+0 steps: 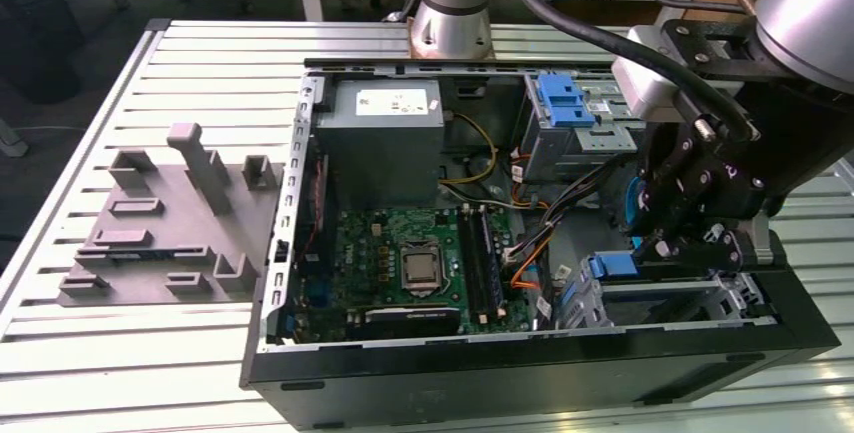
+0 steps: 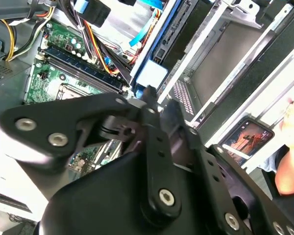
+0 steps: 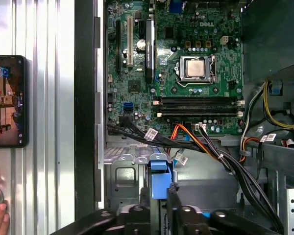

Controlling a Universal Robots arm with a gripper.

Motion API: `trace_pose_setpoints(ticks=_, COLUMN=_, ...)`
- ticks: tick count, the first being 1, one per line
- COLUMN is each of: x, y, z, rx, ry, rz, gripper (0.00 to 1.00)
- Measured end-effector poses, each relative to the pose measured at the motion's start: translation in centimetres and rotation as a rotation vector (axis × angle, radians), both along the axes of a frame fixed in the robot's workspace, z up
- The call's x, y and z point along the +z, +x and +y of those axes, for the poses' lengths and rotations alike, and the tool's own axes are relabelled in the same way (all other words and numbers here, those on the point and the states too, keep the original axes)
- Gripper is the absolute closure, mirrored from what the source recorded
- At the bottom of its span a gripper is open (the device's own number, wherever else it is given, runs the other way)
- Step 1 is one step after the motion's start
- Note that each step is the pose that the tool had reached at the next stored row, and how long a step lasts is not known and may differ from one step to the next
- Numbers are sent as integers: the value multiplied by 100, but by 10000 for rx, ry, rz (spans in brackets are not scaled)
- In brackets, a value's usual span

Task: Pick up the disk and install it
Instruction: 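Insert the disk into the insertion slot, then insert the first disk wire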

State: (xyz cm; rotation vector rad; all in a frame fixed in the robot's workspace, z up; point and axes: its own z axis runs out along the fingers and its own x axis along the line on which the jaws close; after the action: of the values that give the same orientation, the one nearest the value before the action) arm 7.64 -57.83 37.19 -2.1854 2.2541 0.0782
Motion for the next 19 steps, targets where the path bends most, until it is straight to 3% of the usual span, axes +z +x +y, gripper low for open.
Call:
trace_pose_setpoints(ticks=2, x=-1, y=0, z=0, rx=0, ry=0, rz=0, gripper=82)
trace_pose_setpoints(ticks=4, x=-1, y=0, z=0, rx=0, ry=0, rz=0, gripper=82)
trace_pose_setpoints(ticks=6, x=-2, y=0, z=0, rx=0, ry=0, rz=0, gripper=89)
trace_pose_setpoints(ticks=19, x=-18, y=0, z=0, rx=0, ry=0, rz=0, gripper=89)
